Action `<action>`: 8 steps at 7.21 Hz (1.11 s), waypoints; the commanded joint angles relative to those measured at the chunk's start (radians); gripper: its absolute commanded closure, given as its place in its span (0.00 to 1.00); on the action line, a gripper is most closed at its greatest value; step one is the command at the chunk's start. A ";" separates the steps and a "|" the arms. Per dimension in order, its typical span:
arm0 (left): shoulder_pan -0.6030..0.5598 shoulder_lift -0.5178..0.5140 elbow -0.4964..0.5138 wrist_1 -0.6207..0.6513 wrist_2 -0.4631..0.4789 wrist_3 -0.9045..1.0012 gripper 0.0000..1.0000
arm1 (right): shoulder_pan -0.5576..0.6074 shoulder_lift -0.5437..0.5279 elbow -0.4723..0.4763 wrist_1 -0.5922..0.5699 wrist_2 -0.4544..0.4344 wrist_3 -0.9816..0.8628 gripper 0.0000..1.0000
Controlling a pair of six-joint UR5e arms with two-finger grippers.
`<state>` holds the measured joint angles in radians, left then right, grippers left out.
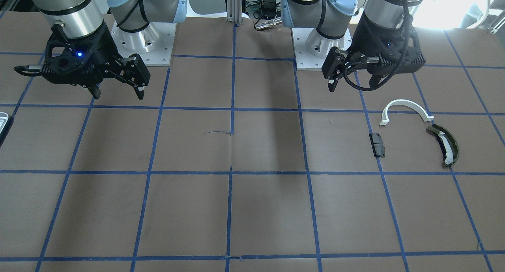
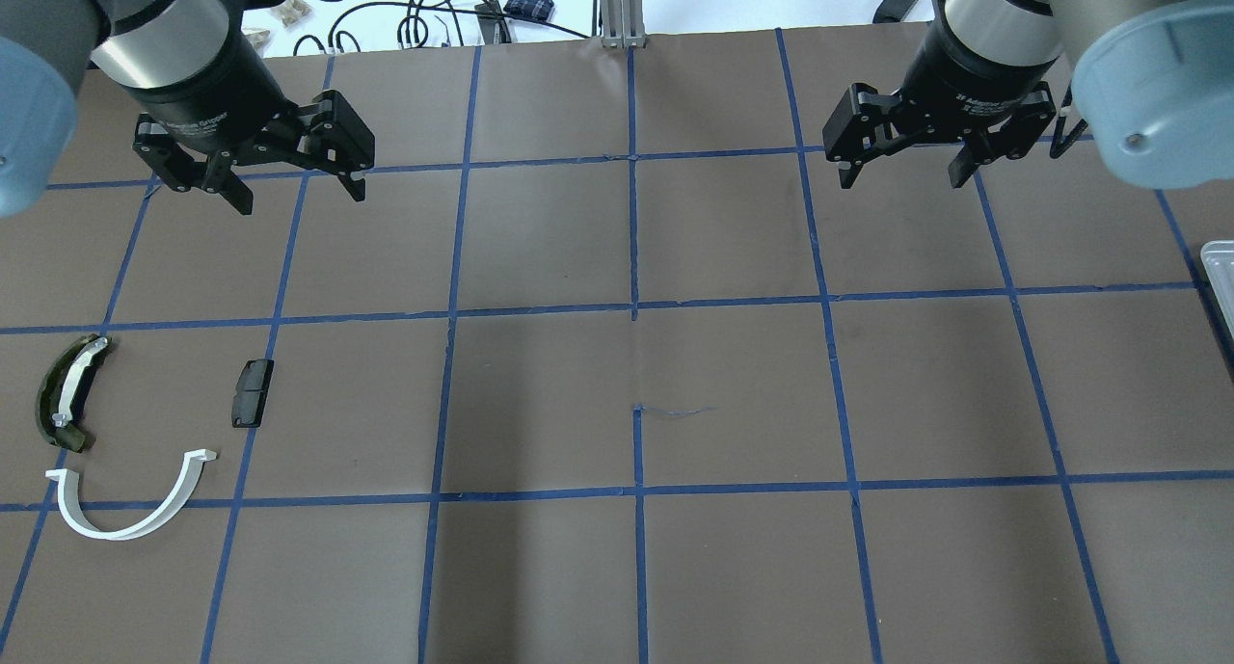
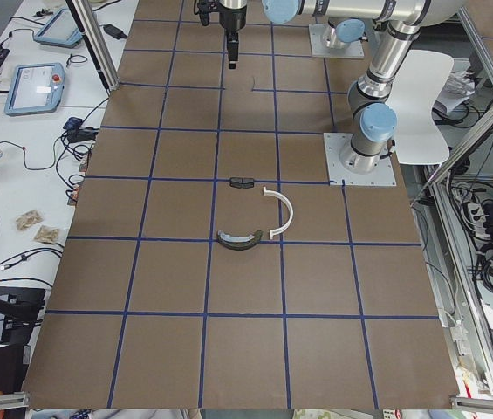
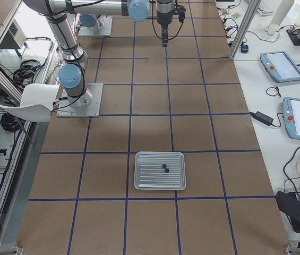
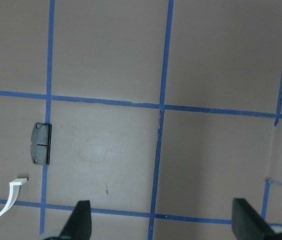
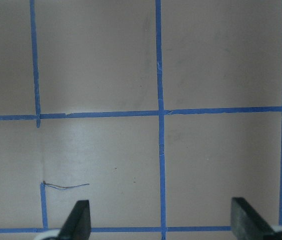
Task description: Place bearing gear from tray to pile
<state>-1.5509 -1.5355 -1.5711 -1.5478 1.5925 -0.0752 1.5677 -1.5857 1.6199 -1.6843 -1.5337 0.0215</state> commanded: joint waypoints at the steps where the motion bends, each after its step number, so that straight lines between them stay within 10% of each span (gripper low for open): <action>1: 0.000 0.000 0.000 0.000 0.000 0.000 0.00 | 0.000 -0.003 0.000 0.000 0.000 -0.002 0.00; 8: 0.000 0.000 0.000 0.003 0.000 0.002 0.00 | -0.001 0.004 0.000 0.000 -0.003 -0.020 0.00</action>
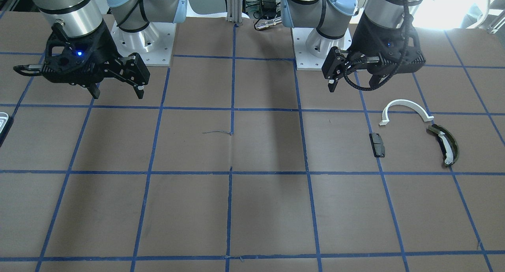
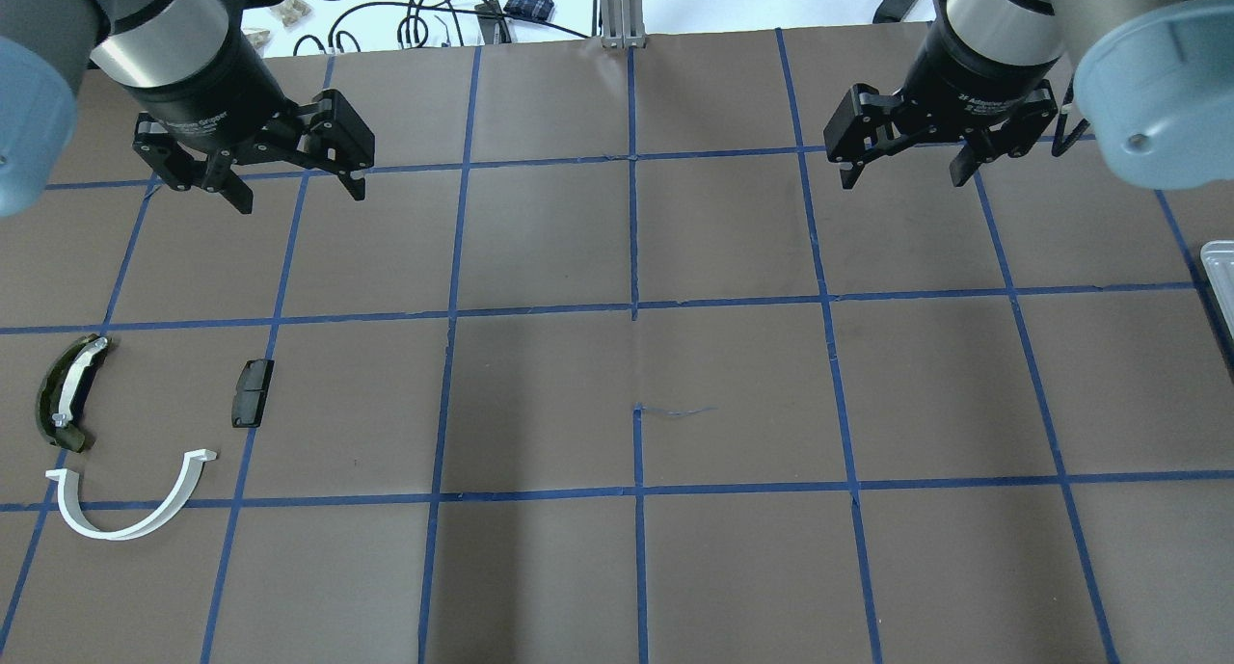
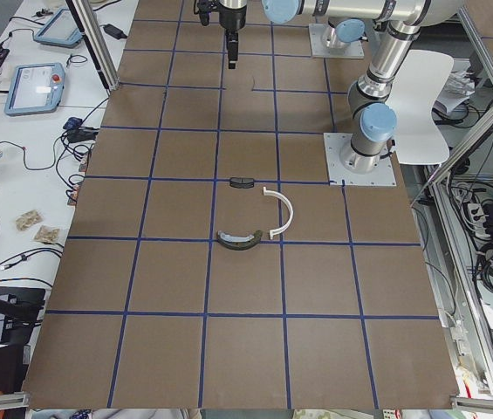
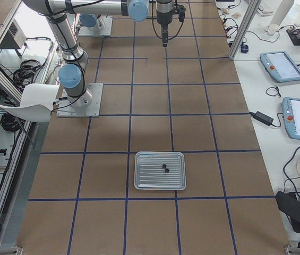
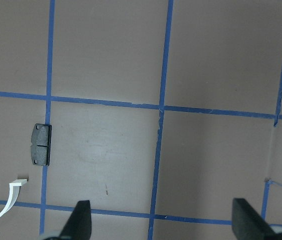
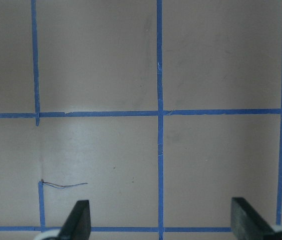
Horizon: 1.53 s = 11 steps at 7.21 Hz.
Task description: Place bearing gear from tray to pile
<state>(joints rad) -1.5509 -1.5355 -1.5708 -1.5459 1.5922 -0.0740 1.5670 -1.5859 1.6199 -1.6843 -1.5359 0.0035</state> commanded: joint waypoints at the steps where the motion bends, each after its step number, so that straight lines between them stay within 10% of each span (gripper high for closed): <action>1: 0.000 0.000 -0.001 0.000 0.000 0.000 0.00 | -0.001 0.001 0.000 0.000 -0.001 -0.016 0.00; 11: 0.002 0.000 0.000 0.001 0.002 0.002 0.00 | -0.019 0.014 0.014 0.017 -0.010 0.001 0.00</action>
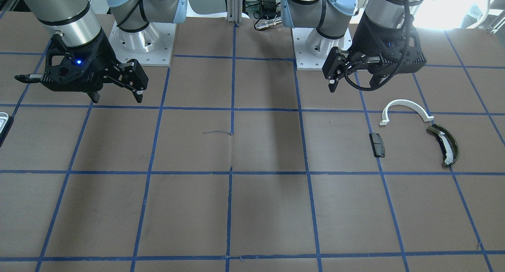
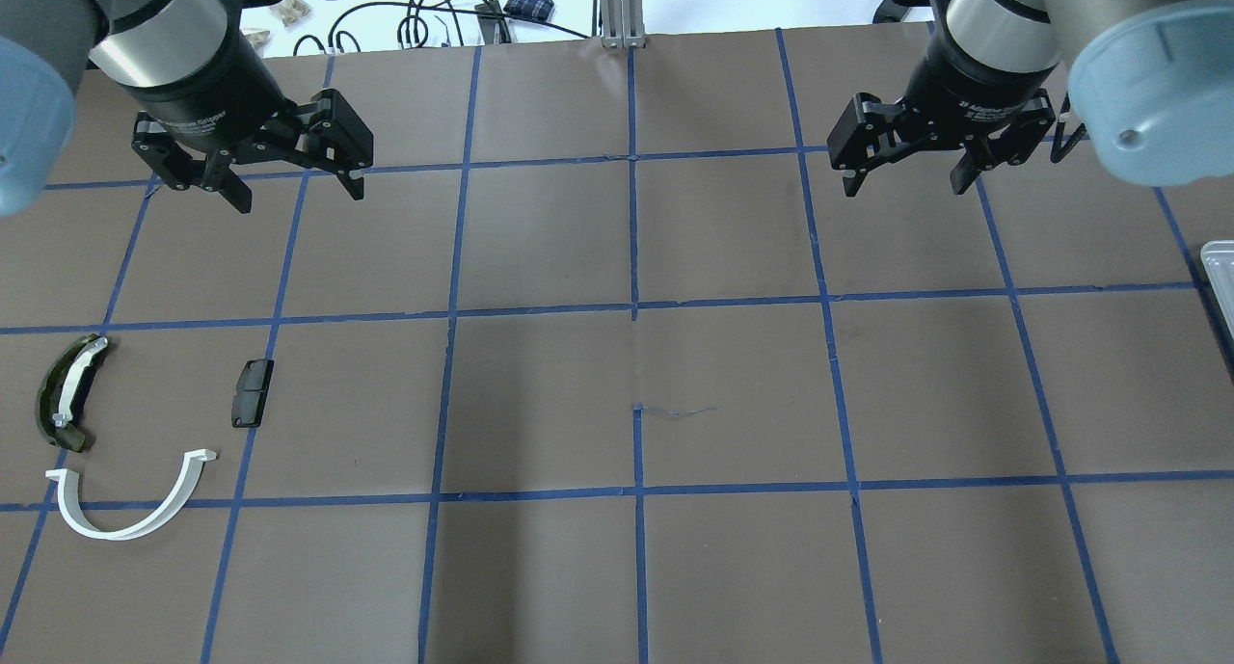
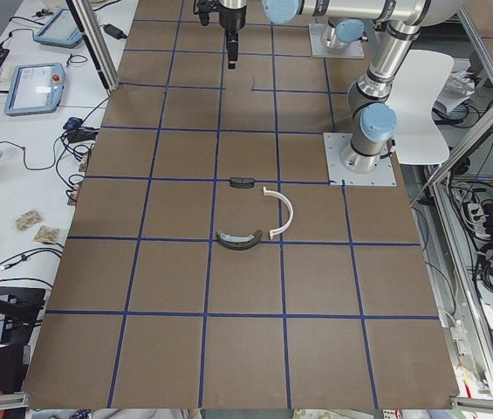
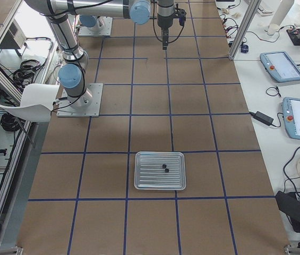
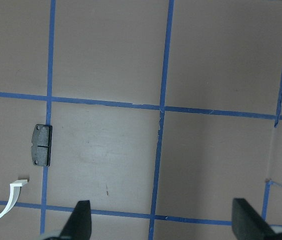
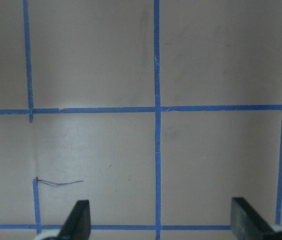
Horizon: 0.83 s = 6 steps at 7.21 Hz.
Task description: Place bearing gear from tray to pile
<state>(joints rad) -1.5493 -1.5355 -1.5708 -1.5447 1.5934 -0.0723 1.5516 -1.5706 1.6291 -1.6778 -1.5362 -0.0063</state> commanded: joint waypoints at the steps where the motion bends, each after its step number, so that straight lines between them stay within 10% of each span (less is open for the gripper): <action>1: 0.000 0.000 0.000 0.000 0.000 0.000 0.00 | -0.002 0.003 -0.001 -0.009 0.001 0.012 0.00; 6: -0.002 -0.002 0.000 0.000 0.000 0.000 0.00 | -0.005 0.105 -0.034 -0.153 -0.158 -0.041 0.00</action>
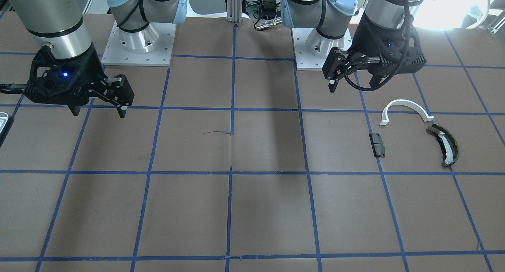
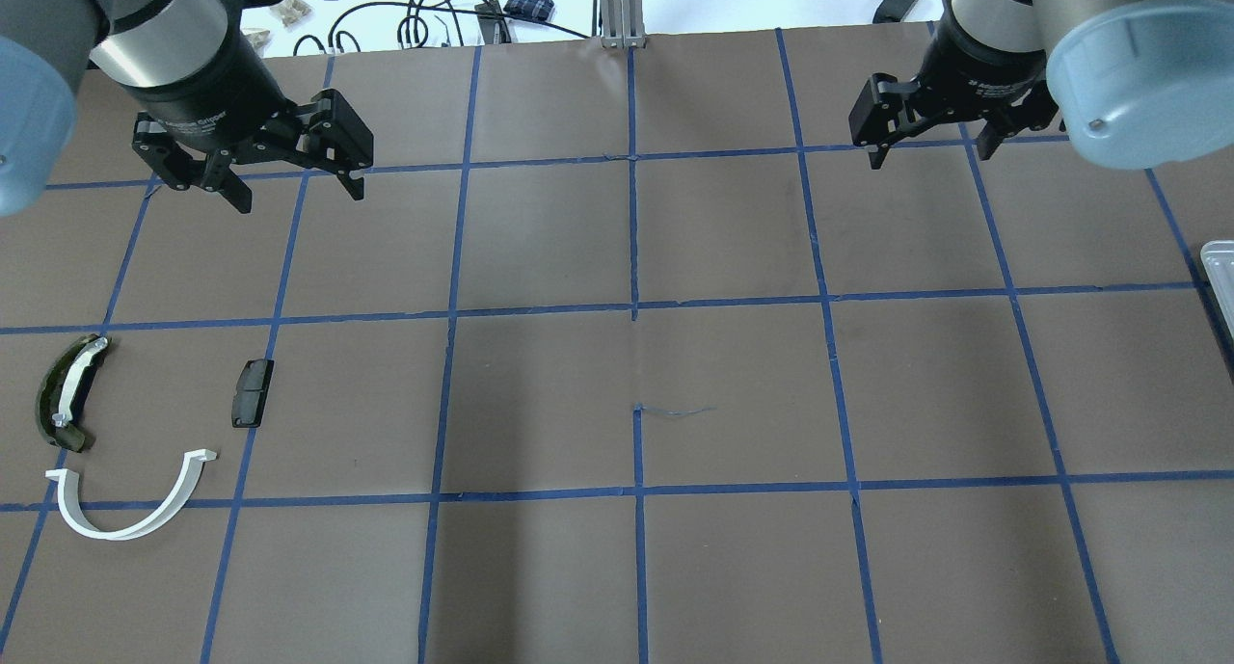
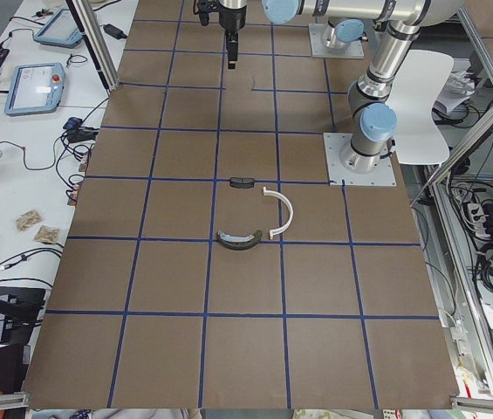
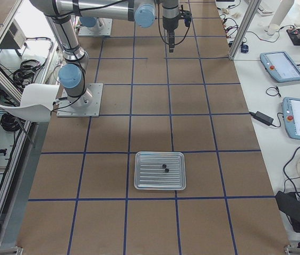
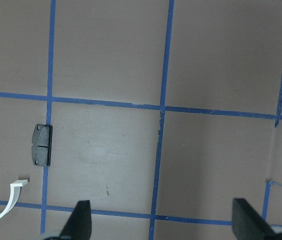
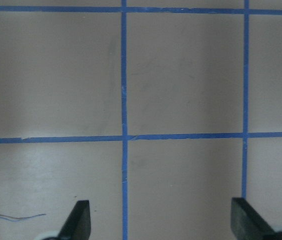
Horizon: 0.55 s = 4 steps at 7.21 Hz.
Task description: Place bearing gear from tray to pile
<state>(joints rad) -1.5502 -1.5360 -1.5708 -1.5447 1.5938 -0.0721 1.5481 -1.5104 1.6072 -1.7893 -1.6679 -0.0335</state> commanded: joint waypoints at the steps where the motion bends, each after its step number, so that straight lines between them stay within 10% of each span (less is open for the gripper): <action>1: -0.001 0.000 0.000 0.000 0.000 0.000 0.00 | -0.011 0.091 -0.009 -0.109 -0.003 -0.057 0.00; 4: 0.005 -0.003 -0.001 0.000 0.002 0.003 0.00 | -0.358 0.104 -0.004 -0.101 0.069 -0.575 0.00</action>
<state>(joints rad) -1.5493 -1.5374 -1.5710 -1.5447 1.5949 -0.0713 1.3455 -1.4103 1.6009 -1.8895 -1.6430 -0.3784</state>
